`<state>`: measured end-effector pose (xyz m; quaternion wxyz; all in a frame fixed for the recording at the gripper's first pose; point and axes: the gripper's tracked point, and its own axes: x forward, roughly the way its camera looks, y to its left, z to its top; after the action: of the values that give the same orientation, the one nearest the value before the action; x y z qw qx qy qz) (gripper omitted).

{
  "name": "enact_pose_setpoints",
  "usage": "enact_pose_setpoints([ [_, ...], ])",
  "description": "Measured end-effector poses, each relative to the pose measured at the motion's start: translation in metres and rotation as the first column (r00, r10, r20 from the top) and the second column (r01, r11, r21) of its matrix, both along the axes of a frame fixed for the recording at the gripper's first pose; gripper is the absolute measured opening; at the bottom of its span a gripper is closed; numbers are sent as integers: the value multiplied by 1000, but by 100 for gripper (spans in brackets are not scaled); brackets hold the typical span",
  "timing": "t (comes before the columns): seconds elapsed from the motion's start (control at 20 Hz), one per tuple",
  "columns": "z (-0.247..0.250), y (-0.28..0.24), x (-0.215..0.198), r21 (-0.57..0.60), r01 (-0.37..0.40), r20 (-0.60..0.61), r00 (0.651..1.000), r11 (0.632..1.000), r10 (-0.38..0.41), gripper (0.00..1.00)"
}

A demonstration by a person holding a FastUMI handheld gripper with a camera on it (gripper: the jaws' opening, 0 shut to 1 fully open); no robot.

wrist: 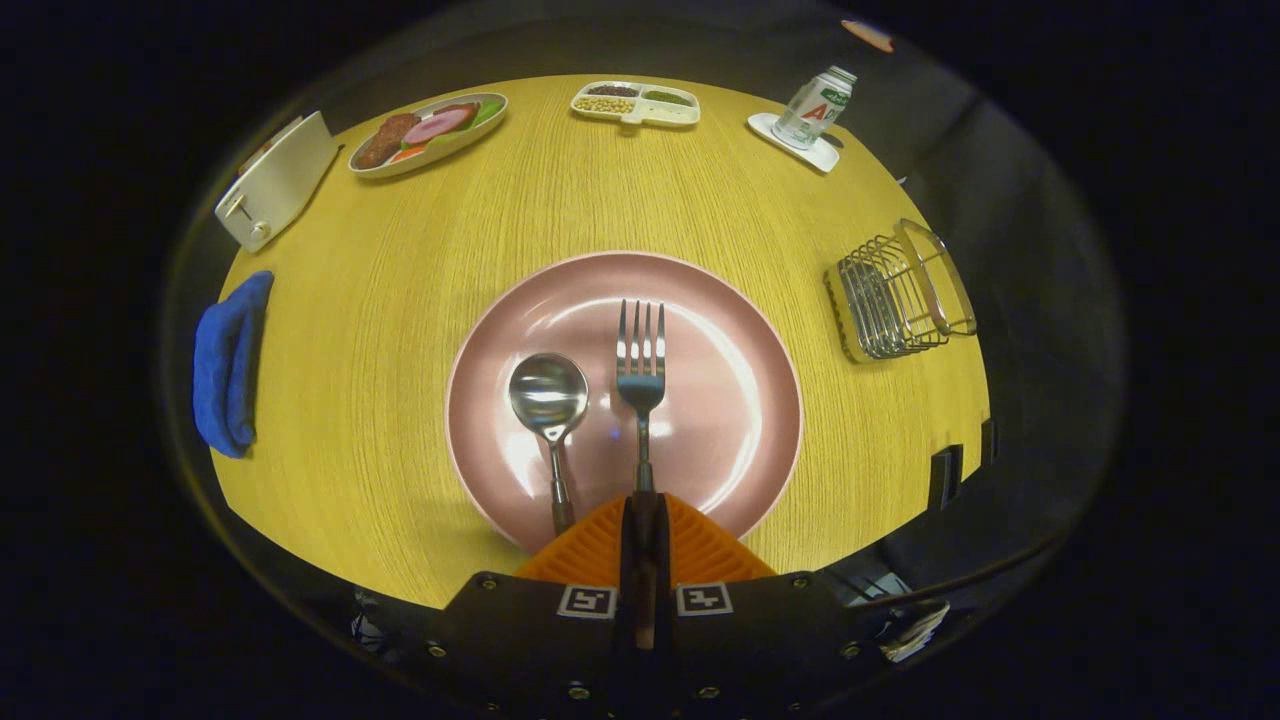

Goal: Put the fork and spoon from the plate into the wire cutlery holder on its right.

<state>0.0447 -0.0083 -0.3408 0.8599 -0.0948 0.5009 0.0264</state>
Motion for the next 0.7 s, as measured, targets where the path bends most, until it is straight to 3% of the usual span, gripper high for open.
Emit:
enact_pose_setpoints([
  [0.4, 46, -8, 2, -88, 0, 81, 997, 996, 8, 8],
  [0.7, 76, -34, 10, -85, 67, 124, 991, 994, -56, 8],
])
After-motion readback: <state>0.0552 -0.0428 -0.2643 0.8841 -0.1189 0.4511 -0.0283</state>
